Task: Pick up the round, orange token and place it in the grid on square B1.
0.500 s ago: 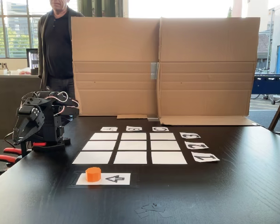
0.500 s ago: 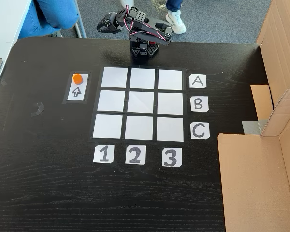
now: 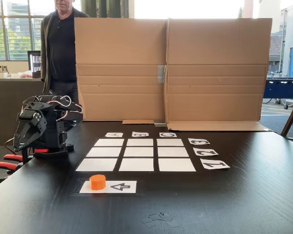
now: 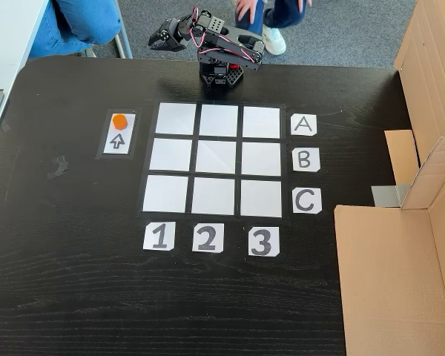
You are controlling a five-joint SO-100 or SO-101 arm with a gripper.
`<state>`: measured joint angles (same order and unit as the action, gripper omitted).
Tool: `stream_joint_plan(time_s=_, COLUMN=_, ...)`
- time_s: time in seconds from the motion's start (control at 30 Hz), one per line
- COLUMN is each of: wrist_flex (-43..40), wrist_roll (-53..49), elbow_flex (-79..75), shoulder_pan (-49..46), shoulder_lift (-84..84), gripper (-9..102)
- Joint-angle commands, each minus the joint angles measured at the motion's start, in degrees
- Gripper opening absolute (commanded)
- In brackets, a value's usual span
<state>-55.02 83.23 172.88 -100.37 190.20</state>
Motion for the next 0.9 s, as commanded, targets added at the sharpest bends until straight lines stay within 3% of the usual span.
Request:
stream_joint_plan(time_s=0.0, wrist_flex=-0.2, wrist_roll=-0.4, elbow_flex=-2.5, shoulder_pan=-4.1, shoulder_lift=0.4, gripper=0)
stream_joint_plan(time_s=0.53, wrist_flex=-0.2, wrist_roll=-0.6, elbow_flex=-2.5, shoulder_pan=-4.0, shoulder_lift=0.4, gripper=0)
stream_joint_plan(time_s=0.87, wrist_flex=-0.6, wrist_roll=-3.0, elbow_flex=-2.6, shoulder_pan=1.6, shoulder_lift=-0.1, gripper=2)
